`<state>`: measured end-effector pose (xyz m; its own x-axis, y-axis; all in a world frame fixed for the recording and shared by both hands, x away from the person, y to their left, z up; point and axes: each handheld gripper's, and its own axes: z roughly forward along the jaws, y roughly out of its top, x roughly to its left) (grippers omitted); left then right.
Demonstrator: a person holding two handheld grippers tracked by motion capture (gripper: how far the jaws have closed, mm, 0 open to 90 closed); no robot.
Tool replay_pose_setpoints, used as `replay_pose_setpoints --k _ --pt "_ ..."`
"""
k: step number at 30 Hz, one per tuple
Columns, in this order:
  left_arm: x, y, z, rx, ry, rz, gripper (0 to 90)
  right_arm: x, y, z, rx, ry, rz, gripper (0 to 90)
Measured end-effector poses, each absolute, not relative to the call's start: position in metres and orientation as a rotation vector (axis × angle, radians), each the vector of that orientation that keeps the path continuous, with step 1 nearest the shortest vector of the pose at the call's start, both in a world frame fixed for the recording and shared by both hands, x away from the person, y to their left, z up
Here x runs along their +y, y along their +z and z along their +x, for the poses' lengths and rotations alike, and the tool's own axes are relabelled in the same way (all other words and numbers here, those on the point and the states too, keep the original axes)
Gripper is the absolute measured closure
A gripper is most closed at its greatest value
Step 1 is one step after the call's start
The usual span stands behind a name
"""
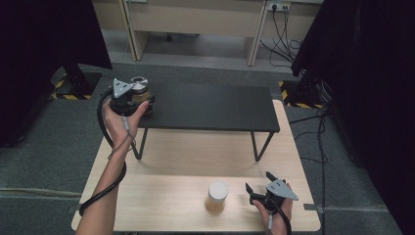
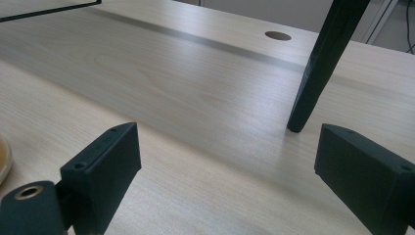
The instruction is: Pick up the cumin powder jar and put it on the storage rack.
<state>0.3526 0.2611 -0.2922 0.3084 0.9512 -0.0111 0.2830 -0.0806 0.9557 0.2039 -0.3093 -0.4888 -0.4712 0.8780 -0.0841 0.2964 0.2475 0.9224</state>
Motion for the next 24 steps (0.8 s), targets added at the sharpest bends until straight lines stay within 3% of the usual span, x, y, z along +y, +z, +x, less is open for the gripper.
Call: replay_pose_setpoints --k 7,24 --pt "0.254 -0.296 0.342 1.176 0.877 1.558 7.3 -0.309 -0.489 0.204 1.907 1.210 1.063 10.1" --pt "0.255 -0.307 0.318 1.136 0.917 1.542 6.3 -0.310 -0.489 0.204 1.905 1.216 1.067 10.1"
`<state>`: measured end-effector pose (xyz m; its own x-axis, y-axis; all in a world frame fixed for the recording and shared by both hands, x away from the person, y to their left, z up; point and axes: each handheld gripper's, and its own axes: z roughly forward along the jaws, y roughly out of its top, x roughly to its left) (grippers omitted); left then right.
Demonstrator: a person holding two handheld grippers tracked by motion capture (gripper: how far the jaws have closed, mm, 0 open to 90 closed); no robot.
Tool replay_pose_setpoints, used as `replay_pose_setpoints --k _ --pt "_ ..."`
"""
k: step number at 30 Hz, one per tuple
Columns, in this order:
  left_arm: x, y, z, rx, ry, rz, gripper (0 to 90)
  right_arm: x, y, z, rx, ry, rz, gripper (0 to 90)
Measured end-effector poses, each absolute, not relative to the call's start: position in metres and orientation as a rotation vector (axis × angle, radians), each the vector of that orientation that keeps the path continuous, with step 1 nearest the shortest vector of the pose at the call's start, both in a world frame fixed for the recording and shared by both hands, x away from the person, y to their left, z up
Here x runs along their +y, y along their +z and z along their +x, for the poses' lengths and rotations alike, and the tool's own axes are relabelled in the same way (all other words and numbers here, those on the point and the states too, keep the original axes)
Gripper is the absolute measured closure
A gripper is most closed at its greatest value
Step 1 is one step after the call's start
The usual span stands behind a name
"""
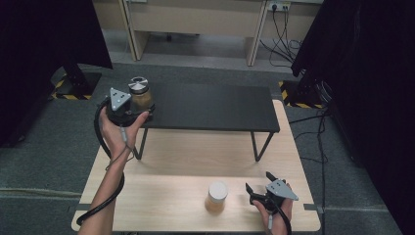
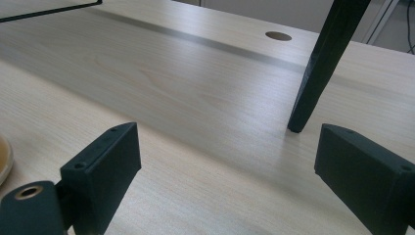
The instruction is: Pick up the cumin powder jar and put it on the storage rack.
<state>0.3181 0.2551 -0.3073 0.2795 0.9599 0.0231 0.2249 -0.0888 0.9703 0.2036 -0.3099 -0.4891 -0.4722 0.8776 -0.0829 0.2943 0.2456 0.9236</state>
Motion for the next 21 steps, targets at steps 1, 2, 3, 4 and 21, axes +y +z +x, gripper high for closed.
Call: replay_pose_setpoints --k 1,2,3,4,21 --pt "0.255 -0.308 0.316 1.131 0.921 1.540 6.3 -0.310 -0.489 0.204 1.905 1.215 1.066 10.1" --pt "0.255 -0.309 0.315 1.128 0.923 1.539 6.3 -0.310 -0.489 0.204 1.905 1.215 1.066 10.1" --pt "0.254 -0.309 0.313 1.127 0.923 1.539 6.3 -0.310 -0.489 0.204 1.906 1.215 1.066 10.1" --pt "0.254 -0.310 0.311 1.124 0.926 1.538 6.3 -0.310 -0.489 0.204 1.906 1.214 1.065 10.1" --pt "0.257 -0.329 0.275 1.089 0.938 1.509 6.4 -0.309 -0.489 0.203 1.906 1.212 1.060 10.1"
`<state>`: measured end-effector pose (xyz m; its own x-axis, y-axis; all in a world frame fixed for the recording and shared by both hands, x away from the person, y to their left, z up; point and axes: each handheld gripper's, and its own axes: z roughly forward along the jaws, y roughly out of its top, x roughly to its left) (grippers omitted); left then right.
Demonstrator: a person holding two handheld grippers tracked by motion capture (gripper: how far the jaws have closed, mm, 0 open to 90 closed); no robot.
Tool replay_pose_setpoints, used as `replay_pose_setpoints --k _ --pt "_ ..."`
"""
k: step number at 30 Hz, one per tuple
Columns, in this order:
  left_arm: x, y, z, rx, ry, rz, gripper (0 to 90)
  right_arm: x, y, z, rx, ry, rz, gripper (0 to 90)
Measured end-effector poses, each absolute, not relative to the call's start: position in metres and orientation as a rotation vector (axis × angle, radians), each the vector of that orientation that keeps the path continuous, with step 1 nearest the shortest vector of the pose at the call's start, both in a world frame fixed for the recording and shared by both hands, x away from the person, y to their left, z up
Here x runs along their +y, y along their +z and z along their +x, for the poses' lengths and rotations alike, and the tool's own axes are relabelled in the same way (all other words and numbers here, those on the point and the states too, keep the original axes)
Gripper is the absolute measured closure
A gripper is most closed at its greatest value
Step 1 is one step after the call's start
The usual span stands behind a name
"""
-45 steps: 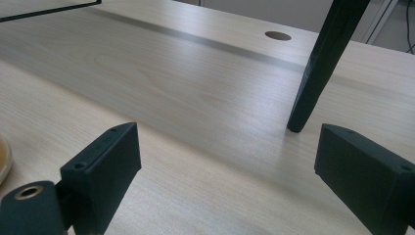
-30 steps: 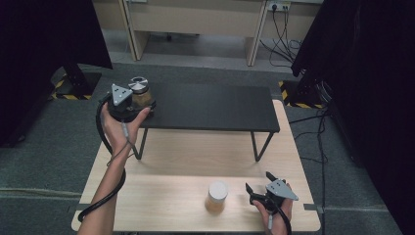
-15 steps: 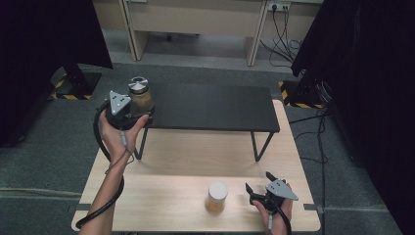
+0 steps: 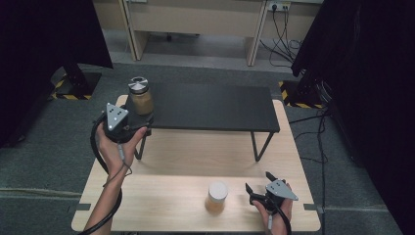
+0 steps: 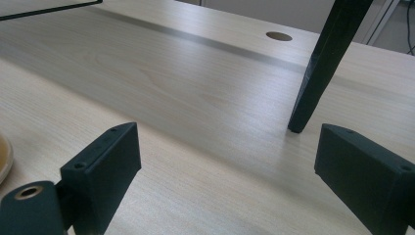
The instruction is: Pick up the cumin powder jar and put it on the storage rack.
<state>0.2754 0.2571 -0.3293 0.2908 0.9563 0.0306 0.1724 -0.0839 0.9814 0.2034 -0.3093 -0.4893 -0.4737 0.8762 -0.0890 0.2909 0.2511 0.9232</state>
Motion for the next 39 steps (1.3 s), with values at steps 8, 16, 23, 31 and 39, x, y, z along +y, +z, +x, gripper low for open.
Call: replay_pose_setpoints --k 8,16,23,31,39 --pt "0.256 -0.337 0.260 1.063 0.944 1.504 6.4 -0.309 -0.489 0.204 1.909 1.208 1.057 10.1" --pt "0.254 -0.351 0.245 1.053 0.946 1.493 6.7 -0.309 -0.489 0.203 1.909 1.208 1.058 10.1" --pt "0.254 -0.371 0.227 1.039 0.955 1.476 6.7 -0.308 -0.489 0.203 1.910 1.207 1.057 10.1" --pt "0.255 -0.397 0.212 1.027 0.913 1.488 6.7 -0.308 -0.489 0.203 1.912 1.203 1.055 10.1" --pt "0.256 -0.429 0.201 1.004 0.888 1.471 6.6 -0.308 -0.489 0.203 1.910 1.204 1.053 10.1"
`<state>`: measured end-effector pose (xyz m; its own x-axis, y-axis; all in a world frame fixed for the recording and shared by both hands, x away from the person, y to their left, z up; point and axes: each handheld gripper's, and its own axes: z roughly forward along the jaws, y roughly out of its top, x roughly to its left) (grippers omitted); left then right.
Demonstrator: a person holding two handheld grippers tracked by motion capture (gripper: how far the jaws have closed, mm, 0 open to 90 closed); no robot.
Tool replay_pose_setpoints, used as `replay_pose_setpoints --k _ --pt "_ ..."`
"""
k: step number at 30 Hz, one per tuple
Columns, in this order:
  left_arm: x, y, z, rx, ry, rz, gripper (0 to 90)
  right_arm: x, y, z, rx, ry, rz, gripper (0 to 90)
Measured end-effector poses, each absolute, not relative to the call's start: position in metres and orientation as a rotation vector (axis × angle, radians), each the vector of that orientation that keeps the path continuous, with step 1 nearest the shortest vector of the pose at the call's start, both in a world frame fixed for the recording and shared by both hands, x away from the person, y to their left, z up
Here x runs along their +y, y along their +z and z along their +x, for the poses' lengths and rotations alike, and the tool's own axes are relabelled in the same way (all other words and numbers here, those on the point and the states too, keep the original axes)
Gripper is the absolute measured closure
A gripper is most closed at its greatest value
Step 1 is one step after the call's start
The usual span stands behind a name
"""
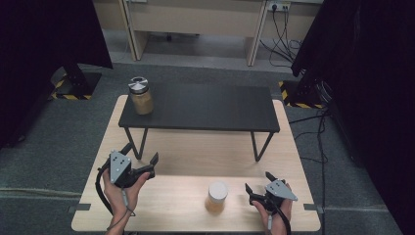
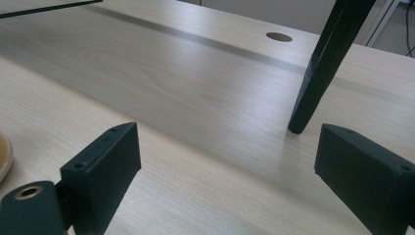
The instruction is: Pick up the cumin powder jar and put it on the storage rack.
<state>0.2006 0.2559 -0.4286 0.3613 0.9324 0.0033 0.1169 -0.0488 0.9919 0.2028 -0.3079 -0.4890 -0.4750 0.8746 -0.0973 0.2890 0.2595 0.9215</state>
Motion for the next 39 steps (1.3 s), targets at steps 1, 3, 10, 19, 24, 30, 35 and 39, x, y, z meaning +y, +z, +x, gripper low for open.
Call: replay_pose_setpoints --k 1,3,10,19,24,30,35,39 --pt "0.255 -0.435 0.199 1.000 0.886 1.477 6.6 -0.308 -0.489 0.203 1.910 1.205 1.053 10.1" --pt "0.255 -0.442 0.198 1.000 0.875 1.490 6.6 -0.309 -0.489 0.203 1.907 1.209 1.055 10.1" --pt "0.254 -0.467 0.197 1.034 0.828 1.551 5.9 -0.308 -0.489 0.203 1.912 1.202 1.048 10.1" --pt "0.250 -0.486 0.194 1.069 0.809 1.522 5.9 -0.308 -0.489 0.203 1.911 1.204 1.048 10.1" --pt "0.252 -0.491 0.195 1.106 0.764 1.504 5.9 -0.309 -0.489 0.203 1.911 1.211 1.051 10.1" --pt "0.251 -0.497 0.196 1.100 0.745 1.517 5.9 -0.310 -0.489 0.203 1.912 1.214 1.049 10.1" --pt "0.250 -0.500 0.198 1.092 0.727 1.519 5.9 -0.309 -0.489 0.203 1.914 1.211 1.045 10.1" --pt "0.250 -0.504 0.198 1.100 0.720 1.510 6.0 -0.309 -0.489 0.203 1.913 1.211 1.047 10.1"
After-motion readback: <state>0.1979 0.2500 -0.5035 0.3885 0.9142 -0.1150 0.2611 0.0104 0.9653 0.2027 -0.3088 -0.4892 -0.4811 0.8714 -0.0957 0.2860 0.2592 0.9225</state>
